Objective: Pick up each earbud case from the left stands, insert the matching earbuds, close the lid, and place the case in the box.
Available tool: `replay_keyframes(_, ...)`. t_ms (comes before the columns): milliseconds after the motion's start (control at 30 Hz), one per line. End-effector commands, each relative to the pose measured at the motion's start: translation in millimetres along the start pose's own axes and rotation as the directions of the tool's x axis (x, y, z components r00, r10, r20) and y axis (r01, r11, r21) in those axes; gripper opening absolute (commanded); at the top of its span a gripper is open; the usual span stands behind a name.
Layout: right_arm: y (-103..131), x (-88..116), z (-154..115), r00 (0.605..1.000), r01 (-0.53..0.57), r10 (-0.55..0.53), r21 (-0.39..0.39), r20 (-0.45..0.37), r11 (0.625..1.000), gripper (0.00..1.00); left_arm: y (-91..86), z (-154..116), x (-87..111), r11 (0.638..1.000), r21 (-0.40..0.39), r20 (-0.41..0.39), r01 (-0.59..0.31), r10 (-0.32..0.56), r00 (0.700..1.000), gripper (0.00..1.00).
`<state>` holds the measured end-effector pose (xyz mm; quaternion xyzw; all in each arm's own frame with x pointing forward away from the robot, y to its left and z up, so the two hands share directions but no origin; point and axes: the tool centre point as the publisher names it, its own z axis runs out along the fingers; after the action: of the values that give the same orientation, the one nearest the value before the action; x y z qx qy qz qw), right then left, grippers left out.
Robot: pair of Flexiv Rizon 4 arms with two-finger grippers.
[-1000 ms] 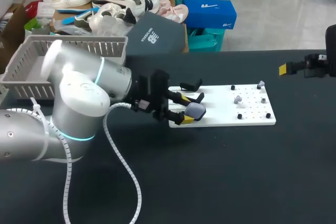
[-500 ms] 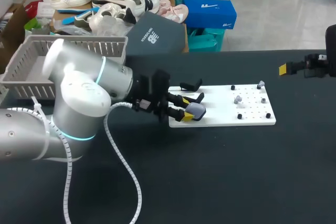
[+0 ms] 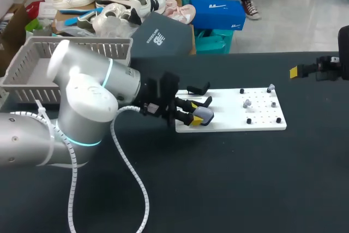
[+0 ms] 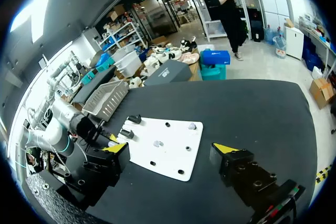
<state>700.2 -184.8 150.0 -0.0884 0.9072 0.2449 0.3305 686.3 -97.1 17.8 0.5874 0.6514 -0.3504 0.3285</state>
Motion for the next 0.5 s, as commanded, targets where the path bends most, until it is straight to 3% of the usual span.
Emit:
replay_keyframes(33, -0.3, 0.1, 0.0, 1.000, 0.001, -0.001, 0.000, 0.000, 1.000, 1.00, 2.1, 1.4, 1.0, 1.000, -0.002, -0.008, 0.003, -0.003, 1.000, 0.39)
replay_keyframes(333, -0.3, 0.1, 0.0, 1.000, 0.001, -0.001, 0.000, 0.000, 1.000, 1.00, 3.0, 1.3, 2.8, 1.000, -0.008, -0.014, 0.010, -0.010, 1.000, 0.42)
replay_keyframes(433, -0.3, 0.1, 0.0, 1.000, 0.001, -0.001, 0.000, 0.000, 1.000, 1.00, 3.4, 1.6, 3.2, 1.000, -0.003, -0.019, 0.008, -0.008, 1.000, 0.38)
replay_keyframes(500, -0.3, 0.1, 0.0, 1.000, 0.001, -0.001, 0.000, 0.000, 1.000, 1.00, 3.4, 2.6, 4.2, 1.000, -0.002, -0.021, -0.005, 0.005, 1.000, 0.27)
